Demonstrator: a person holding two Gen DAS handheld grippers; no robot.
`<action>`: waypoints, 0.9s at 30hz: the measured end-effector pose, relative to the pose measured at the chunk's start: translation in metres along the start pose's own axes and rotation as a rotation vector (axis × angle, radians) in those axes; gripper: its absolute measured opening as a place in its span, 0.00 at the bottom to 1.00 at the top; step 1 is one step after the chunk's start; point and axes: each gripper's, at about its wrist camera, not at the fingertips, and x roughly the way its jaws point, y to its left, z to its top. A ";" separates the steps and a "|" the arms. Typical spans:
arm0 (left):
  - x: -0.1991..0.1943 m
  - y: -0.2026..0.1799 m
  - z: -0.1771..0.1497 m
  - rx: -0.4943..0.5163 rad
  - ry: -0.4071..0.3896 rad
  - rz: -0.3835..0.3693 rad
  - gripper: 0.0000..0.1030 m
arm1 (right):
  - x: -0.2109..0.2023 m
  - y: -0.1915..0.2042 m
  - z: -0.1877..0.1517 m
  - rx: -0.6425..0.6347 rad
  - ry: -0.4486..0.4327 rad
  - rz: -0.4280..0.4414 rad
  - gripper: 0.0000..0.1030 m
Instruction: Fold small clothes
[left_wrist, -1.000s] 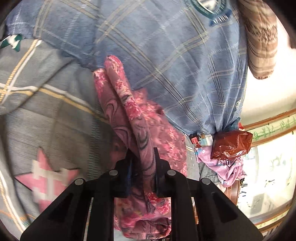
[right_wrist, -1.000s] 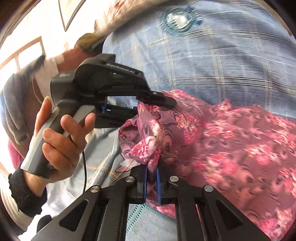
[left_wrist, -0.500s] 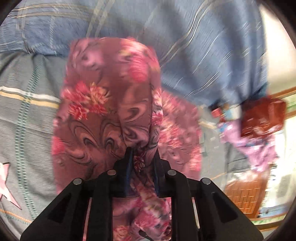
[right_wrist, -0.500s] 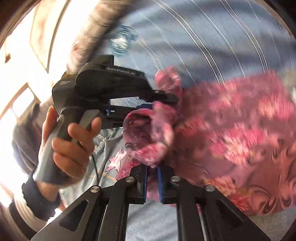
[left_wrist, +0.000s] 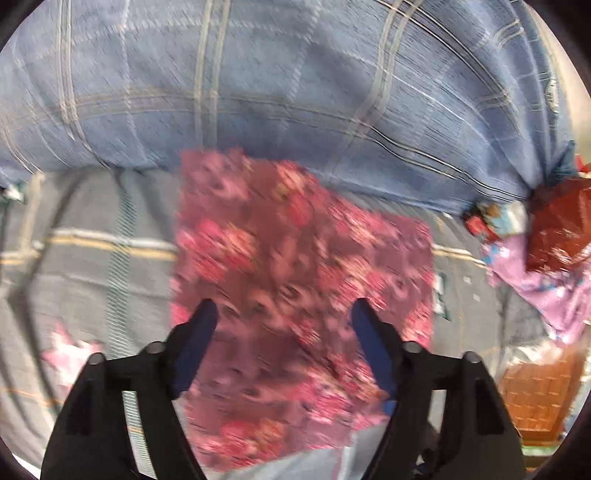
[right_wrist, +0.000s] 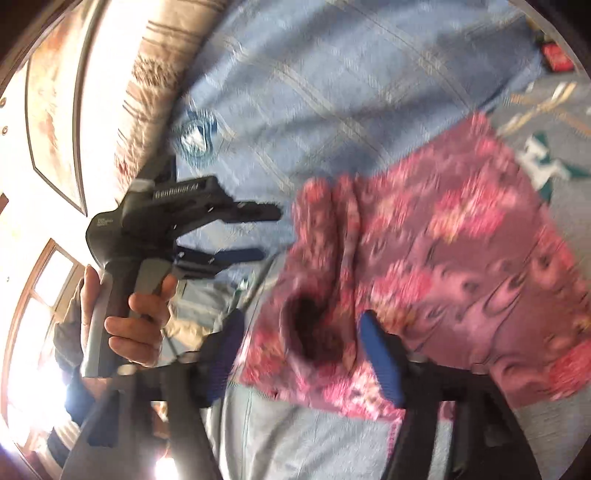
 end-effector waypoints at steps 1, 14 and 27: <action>0.002 0.000 0.004 0.003 0.011 0.015 0.75 | 0.001 0.000 0.001 -0.005 -0.005 -0.007 0.68; 0.095 -0.062 0.024 0.205 0.185 0.307 0.75 | 0.051 0.003 -0.007 -0.069 0.113 0.018 0.68; 0.100 -0.062 0.006 0.191 0.147 0.407 0.35 | 0.065 0.001 -0.012 -0.053 0.131 0.044 0.15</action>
